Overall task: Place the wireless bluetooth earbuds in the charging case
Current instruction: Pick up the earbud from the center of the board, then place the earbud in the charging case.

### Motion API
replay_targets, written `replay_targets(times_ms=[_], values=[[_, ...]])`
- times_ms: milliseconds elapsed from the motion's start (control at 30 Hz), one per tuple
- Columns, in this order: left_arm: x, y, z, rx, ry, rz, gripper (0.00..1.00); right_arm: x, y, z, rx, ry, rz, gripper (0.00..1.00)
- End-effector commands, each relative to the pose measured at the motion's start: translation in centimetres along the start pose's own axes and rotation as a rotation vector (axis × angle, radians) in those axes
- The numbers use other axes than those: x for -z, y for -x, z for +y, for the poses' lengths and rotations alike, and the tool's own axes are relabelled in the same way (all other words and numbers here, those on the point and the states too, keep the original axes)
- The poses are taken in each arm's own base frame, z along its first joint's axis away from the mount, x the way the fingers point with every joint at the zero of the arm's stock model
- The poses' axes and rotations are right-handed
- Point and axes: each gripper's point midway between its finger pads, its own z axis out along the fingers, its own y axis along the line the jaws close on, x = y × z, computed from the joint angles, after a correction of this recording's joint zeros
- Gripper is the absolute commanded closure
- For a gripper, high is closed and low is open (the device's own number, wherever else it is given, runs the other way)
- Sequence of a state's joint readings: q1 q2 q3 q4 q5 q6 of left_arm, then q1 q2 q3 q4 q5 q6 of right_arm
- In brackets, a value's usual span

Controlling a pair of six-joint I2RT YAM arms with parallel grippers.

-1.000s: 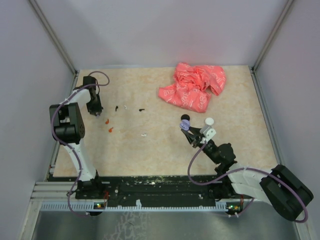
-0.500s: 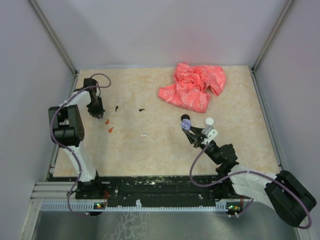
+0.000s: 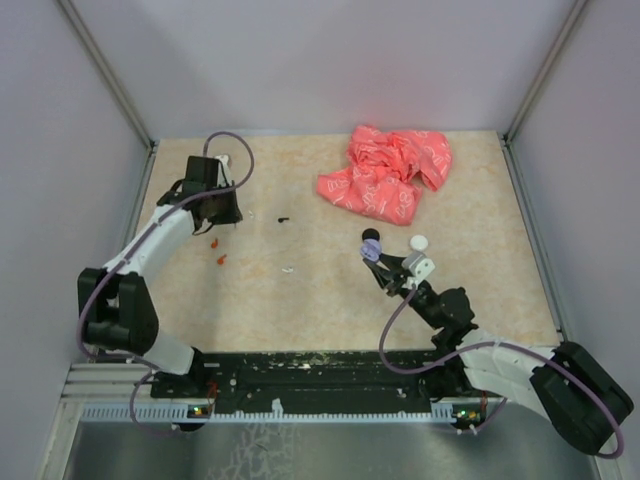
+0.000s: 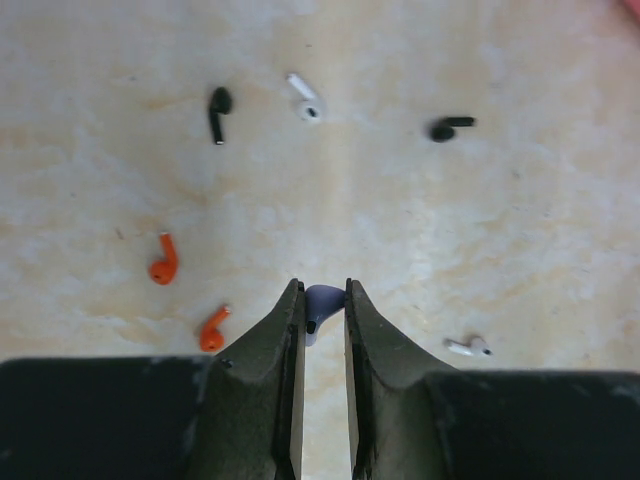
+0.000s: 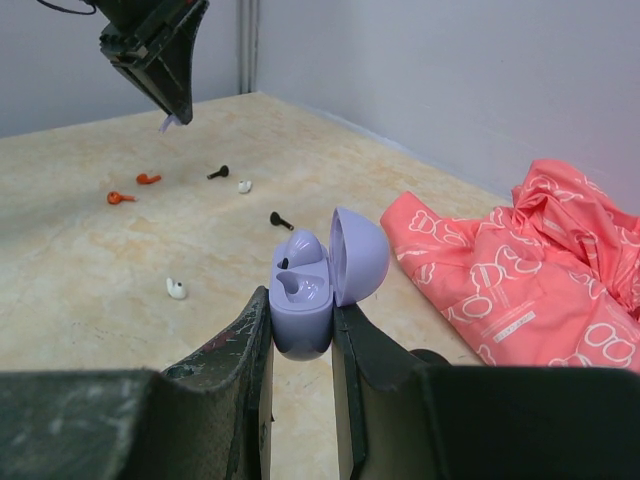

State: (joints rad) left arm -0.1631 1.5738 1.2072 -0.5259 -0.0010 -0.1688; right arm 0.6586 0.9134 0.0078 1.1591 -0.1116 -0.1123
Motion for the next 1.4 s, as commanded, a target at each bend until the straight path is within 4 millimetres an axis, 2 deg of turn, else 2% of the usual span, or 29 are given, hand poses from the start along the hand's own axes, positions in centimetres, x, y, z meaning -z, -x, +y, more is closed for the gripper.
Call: replay_targets(times_ms=[0,133,300,700,1000,1200,1367], values=[[2.7,1.4,-5.3,0.013,-0.194,-0.146,0.82,-0.9,2.3,0.1,0.009,0.013,-0.075,1.00],[5.1,1.1,-9.4,-0.002,-0.303,-0.240,0.81,-1.1,1.9,0.0,0.019,0.014,-0.062,1.00],[7.9,0.8,-13.0,0.006,-0.444,-0.360,0.81,-1.8,1.8,0.0,0.021,0.015,-0.058,1.00],[14.1,0.3,-21.4,-0.039,-0.754,-0.551,0.81,-4.3,3.7,-0.2,0.010,0.019,-0.124,1.00],[17.3,-0.1,-25.4,-0.038,-0.894,-0.640,0.81,-6.4,3.9,0.7,0.020,0.036,-0.162,1.00],[18.1,-1.3,-27.9,-0.083,-0.926,-0.651,0.81,-7.1,4.0,1.4,0.027,0.043,-0.189,1.00],[17.7,-2.8,-29.1,-0.110,-0.912,-0.643,0.81,-7.1,4.0,1.3,0.023,0.032,-0.194,1.00]])
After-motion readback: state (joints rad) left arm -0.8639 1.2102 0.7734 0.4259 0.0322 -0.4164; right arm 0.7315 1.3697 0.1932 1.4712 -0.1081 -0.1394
